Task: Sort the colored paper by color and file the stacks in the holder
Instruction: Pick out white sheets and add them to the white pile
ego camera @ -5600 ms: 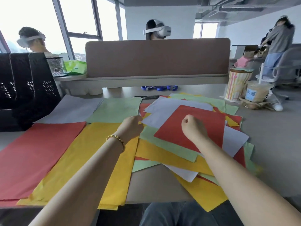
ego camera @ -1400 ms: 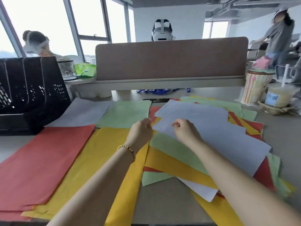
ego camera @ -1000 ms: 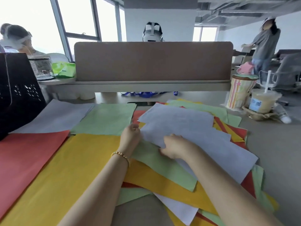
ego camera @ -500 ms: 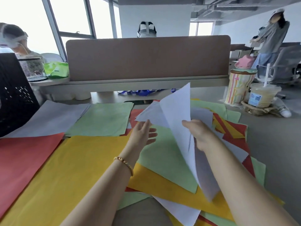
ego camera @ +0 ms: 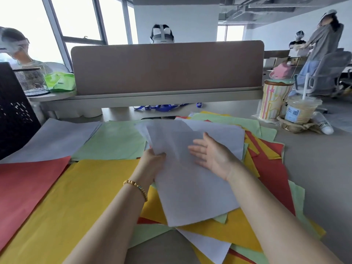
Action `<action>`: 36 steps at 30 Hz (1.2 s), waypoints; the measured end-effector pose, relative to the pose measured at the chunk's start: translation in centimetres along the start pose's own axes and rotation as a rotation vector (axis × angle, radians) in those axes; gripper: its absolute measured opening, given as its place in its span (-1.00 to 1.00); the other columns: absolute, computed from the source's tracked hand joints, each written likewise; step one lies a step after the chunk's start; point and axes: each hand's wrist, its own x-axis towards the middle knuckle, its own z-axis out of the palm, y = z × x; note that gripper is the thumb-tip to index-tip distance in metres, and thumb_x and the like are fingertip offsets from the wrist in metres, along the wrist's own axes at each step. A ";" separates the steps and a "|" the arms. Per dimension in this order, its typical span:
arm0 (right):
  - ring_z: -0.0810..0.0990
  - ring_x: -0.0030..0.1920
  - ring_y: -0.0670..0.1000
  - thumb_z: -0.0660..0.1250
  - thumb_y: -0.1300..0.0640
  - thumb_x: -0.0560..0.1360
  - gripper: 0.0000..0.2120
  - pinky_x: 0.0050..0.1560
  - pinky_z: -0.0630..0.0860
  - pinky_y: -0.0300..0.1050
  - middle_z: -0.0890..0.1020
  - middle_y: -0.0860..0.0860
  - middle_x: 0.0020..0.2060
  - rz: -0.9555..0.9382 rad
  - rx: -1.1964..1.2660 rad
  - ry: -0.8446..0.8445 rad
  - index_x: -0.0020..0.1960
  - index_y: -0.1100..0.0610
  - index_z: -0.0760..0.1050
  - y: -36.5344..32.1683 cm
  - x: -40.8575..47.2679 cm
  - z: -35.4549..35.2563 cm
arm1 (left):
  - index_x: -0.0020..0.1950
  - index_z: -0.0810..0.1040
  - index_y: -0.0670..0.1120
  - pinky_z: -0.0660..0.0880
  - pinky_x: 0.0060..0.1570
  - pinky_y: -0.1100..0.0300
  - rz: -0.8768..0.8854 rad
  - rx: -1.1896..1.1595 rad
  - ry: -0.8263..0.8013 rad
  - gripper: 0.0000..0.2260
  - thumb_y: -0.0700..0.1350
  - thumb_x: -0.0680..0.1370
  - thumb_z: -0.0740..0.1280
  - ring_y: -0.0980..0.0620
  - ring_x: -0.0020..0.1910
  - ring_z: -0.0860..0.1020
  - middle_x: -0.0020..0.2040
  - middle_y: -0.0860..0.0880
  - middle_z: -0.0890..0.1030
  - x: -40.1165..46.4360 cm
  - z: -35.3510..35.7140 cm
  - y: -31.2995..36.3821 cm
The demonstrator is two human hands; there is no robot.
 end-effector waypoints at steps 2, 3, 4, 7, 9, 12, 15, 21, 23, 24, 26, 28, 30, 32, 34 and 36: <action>0.51 0.20 0.04 0.15 0.06 0.61 -0.66 0.21 0.39 -0.05 0.53 0.13 0.25 -0.084 -0.207 0.171 0.31 0.20 0.40 -0.2 0.0 -0.9 | -0.09 0.60 -0.21 0.54 0.04 -0.05 0.000 0.042 0.140 -0.87 -0.20 0.41 0.40 -0.08 -0.12 0.59 -0.10 -0.18 0.61 0.7 -1.1 0.0; 0.52 0.19 0.05 0.19 0.14 0.59 -0.70 0.24 0.39 -0.07 0.54 0.13 0.25 -0.135 -0.338 0.279 0.28 0.21 0.43 -0.2 0.0 -1.6 | -0.04 0.59 -0.23 0.55 0.03 -0.03 0.011 0.025 0.209 -0.87 -0.22 0.45 0.40 -0.08 -0.09 0.59 -0.07 -0.19 0.61 0.9 -1.7 0.2; 0.51 0.21 0.05 0.20 0.19 0.58 -0.68 0.22 0.39 -0.11 0.52 0.12 0.28 -0.186 -0.480 0.377 0.32 0.20 0.42 -0.2 0.2 -2.3 | -0.03 0.57 -0.21 0.56 -0.01 0.03 0.028 -0.001 0.263 -0.89 -0.22 0.47 0.39 -0.07 -0.09 0.58 -0.06 -0.18 0.61 1.1 -2.3 0.4; 0.42 0.33 0.10 0.13 0.20 0.58 -0.59 0.20 0.35 -0.14 0.43 0.08 0.36 -0.236 -0.822 0.488 0.42 0.13 0.31 0.0 0.1 -3.6 | 0.00 0.55 -0.17 0.54 -0.07 0.09 0.029 -0.223 0.359 -0.89 -0.19 0.50 0.39 -0.05 -0.10 0.57 -0.02 -0.16 0.61 1.2 -4.0 0.6; 0.42 0.32 0.16 0.15 0.15 0.58 -0.60 0.21 0.37 -0.06 0.44 0.13 0.34 -0.174 -1.025 0.455 0.40 0.14 0.33 0.5 0.3 -4.0 | 0.05 0.55 -0.17 0.55 -0.03 0.07 -0.013 -0.410 0.362 -0.82 -0.13 0.51 0.39 -0.07 -0.13 0.59 0.02 -0.15 0.62 1.3 -4.7 0.0; 0.43 0.25 0.19 0.19 -0.12 0.55 -0.57 0.12 0.40 -0.03 0.51 0.14 0.22 -0.054 -1.373 0.406 0.26 0.16 0.42 1.1 0.5 -4.1 | 0.15 0.55 -0.19 0.56 -0.04 0.03 -0.129 -0.484 0.285 -0.71 -0.05 0.51 0.38 -0.12 -0.06 0.61 0.04 -0.14 0.62 1.4 -4.8 -0.6; 0.45 0.22 0.18 0.18 -0.17 0.54 -0.56 0.06 0.42 -0.03 0.56 0.11 0.15 -0.065 -1.493 0.448 0.20 0.16 0.46 0.5 0.4 -3.8 | 0.16 0.54 -0.23 0.53 -0.16 0.12 -0.163 -0.330 0.213 -0.69 -0.05 0.53 0.35 -0.11 -0.08 0.60 0.04 -0.16 0.61 2.0 -4.3 -0.6; 0.47 0.17 0.15 0.15 0.05 0.59 -0.75 -0.04 0.33 -0.15 0.57 0.10 0.12 -0.005 -1.744 0.438 0.09 0.15 0.54 -0.6 1.9 -2.8 | 0.18 0.42 -0.25 0.33 -0.16 0.18 -0.032 0.612 0.214 -0.76 -0.17 0.55 0.26 -0.22 0.11 0.52 0.15 -0.24 0.54 1.7 -4.7 -0.1; 0.46 0.19 0.14 0.15 0.08 0.60 -0.75 -0.03 0.33 -0.15 0.56 0.10 0.15 -0.014 -1.786 0.432 0.15 0.17 0.51 -0.6 2.8 -2.7 | 0.17 0.37 -0.21 0.38 -0.11 0.16 -0.011 0.547 0.233 -0.78 -0.20 0.55 0.26 -0.22 0.13 0.51 0.15 -0.24 0.53 1.8 -4.9 -0.1; 0.44 0.23 0.16 0.13 0.11 0.60 -0.70 0.01 0.35 -0.13 0.52 0.12 0.21 -0.011 -1.780 0.447 0.26 0.21 0.43 -0.7 3.0 -2.5 | 0.16 0.39 -0.19 0.43 -0.05 0.14 0.003 0.451 0.217 -0.80 -0.22 0.54 0.26 -0.20 0.11 0.53 0.15 -0.23 0.54 1.9 -5.0 -0.2; 0.39 0.30 0.19 0.09 0.16 0.61 -0.51 0.14 0.39 -0.06 0.43 0.17 0.33 0.031 -1.738 0.490 0.48 0.30 0.10 -1.0 3.4 -2.2 | 0.10 0.42 -0.16 0.49 -0.14 0.18 0.003 0.213 0.193 -0.86 -0.25 0.55 0.24 -0.10 -0.07 0.56 0.08 -0.19 0.57 1.6 -4.9 0.0; 0.41 0.31 0.19 0.07 0.21 0.60 -0.46 0.15 0.42 -0.07 0.40 0.18 0.35 0.058 -1.737 0.511 0.51 0.34 -0.03 -1.4 3.7 -1.8 | 0.09 0.41 -0.17 0.47 -0.40 0.30 -0.023 0.068 0.220 -0.89 -0.23 0.57 0.24 0.02 -0.25 0.51 -0.06 -0.12 0.57 1.2 -4.7 0.3; 0.44 0.28 0.16 0.06 0.21 0.61 -0.57 0.03 0.46 -0.15 0.43 0.17 0.32 0.087 -1.769 0.467 0.44 0.34 0.19 -1.4 4.3 -1.7 | 0.13 0.40 -0.17 0.42 -0.56 0.42 -0.030 -0.079 0.277 -0.87 -0.22 0.58 0.22 0.07 -0.30 0.48 -0.19 -0.04 0.52 1.0 -4.8 0.3; 0.45 0.28 0.14 0.14 0.22 0.59 -0.56 -0.06 0.44 -0.19 0.42 0.17 0.33 0.078 -1.755 0.479 0.43 0.32 0.21 -1.5 4.5 -1.1 | 0.13 0.39 -0.16 0.37 -0.62 0.45 -0.053 -0.154 0.328 -0.87 -0.22 0.59 0.21 0.08 -0.31 0.47 -0.21 -0.02 0.49 0.9 -5.0 0.2; 0.47 0.27 0.14 0.22 0.25 0.54 -0.47 -0.07 0.39 -0.15 0.43 0.14 0.32 0.041 -1.728 0.507 0.46 0.29 0.16 -1.1 4.7 -1.0 | 0.12 0.38 -0.18 0.39 -0.62 0.42 -0.069 -0.178 0.362 -0.88 -0.24 0.59 0.20 0.05 -0.32 0.47 -0.19 -0.06 0.50 1.0 -5.3 0.0; 0.49 0.25 0.12 0.18 0.26 0.55 -0.61 -0.02 0.40 -0.14 0.49 0.10 0.26 -0.025 -1.718 0.530 0.38 0.21 0.32 -0.8 5.2 -1.6 | 0.15 0.42 -0.23 0.45 -0.51 0.32 -0.064 -0.174 0.382 -0.84 -0.24 0.58 0.20 0.02 -0.29 0.50 -0.09 -0.13 0.54 1.1 -5.6 -0.1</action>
